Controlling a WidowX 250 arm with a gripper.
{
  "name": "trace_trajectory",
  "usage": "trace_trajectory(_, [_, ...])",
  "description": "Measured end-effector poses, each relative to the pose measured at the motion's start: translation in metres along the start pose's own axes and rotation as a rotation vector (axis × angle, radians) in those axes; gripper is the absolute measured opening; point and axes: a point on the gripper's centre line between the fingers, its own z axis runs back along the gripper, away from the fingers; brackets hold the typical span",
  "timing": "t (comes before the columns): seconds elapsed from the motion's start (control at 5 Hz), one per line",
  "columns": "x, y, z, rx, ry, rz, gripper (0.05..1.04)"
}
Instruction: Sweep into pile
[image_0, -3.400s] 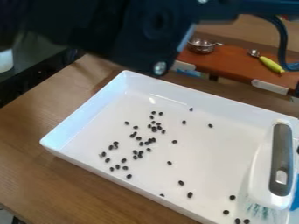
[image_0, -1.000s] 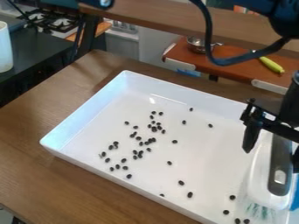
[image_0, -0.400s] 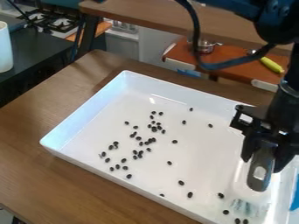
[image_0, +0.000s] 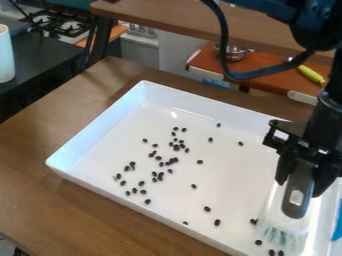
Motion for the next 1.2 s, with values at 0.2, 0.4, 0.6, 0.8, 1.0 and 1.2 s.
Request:
trace_trajectory(0.2, [0.0006,0.0011,-0.0005,0.011,-0.005,0.004,0.882])
trace_trajectory(0.4, [0.0016,0.002,-0.0008,0.015,-0.007,0.001,0.961])
trace_trajectory(0.6, [0.001,0.0016,-0.0054,0.021,0.004,-0.003,0.679])
trace_trajectory(0.8, [0.0025,0.0012,-0.0066,0.02,-0.004,0.006,0.497])
trace_trajectory(1.0, [0.0036,0.0007,-0.0071,0.021,-0.013,0.009,0.496])
trace_trajectory(1.2, [0.0042,0.0015,-0.0079,0.022,-0.015,0.009,0.496])
